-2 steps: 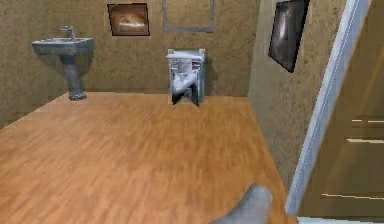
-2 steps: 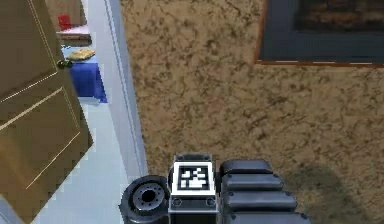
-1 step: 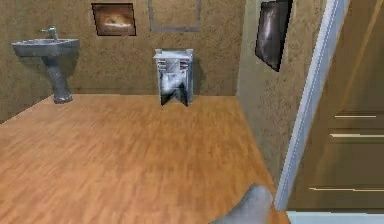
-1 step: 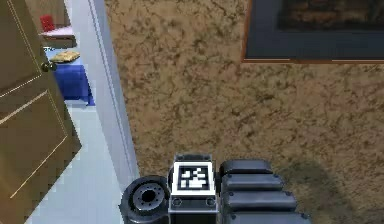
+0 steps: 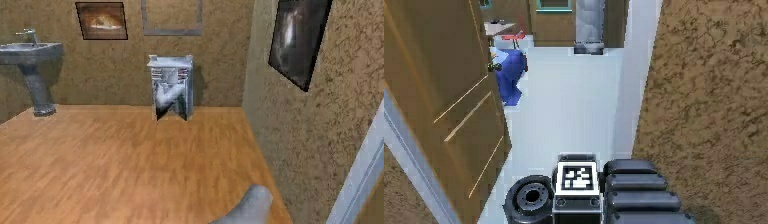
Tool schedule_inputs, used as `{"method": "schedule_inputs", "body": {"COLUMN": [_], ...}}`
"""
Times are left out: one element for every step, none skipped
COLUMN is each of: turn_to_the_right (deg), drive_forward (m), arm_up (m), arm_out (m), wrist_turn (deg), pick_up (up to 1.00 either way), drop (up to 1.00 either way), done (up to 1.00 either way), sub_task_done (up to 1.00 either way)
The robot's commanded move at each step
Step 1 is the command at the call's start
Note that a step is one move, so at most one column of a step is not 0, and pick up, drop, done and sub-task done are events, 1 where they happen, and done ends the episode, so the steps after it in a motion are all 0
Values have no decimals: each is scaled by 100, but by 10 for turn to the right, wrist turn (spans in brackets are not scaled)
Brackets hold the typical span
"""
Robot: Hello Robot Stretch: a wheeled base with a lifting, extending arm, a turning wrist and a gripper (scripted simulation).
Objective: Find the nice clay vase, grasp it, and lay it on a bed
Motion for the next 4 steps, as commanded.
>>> {"method": "schedule_inputs", "body": {"turn_to_the_right": [450,30,0,-180], "drive_forward": [0,0,15,0], "arm_up": [0,0,0,0], "arm_out": [0,0,0,0], "wrist_turn": [0,0,0,0], "pick_up": [0,0,0,0], "drop": [0,0,0,0], "done": [0,0,0,0], "sub_task_done": [0,0,0,0]}}
